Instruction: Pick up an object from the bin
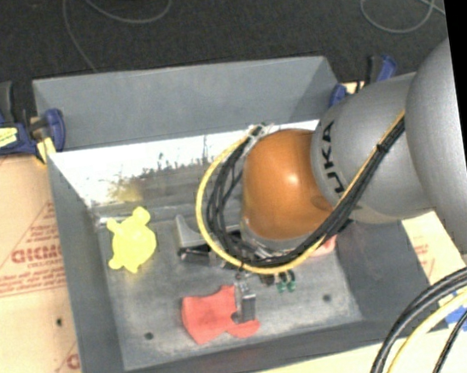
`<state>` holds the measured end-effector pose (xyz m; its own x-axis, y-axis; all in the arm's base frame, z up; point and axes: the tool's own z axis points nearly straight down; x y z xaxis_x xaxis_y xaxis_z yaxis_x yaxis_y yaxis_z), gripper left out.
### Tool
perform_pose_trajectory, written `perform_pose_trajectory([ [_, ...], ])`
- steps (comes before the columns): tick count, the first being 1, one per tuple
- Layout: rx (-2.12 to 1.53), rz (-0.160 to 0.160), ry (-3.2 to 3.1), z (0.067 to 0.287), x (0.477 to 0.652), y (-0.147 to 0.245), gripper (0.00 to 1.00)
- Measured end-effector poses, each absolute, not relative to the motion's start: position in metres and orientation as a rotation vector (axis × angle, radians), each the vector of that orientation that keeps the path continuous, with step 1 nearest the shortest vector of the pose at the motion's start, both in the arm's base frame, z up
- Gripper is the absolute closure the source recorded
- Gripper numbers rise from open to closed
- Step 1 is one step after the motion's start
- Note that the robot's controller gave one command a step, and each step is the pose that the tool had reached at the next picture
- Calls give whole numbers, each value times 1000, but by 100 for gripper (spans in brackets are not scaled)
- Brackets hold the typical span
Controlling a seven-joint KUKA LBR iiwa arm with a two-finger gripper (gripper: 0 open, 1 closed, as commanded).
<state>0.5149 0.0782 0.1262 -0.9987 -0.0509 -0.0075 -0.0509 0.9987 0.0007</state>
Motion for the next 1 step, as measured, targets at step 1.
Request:
perform_pose_trajectory([
  [1, -484, 2, 3101, 70, 510, 73, 100],
])
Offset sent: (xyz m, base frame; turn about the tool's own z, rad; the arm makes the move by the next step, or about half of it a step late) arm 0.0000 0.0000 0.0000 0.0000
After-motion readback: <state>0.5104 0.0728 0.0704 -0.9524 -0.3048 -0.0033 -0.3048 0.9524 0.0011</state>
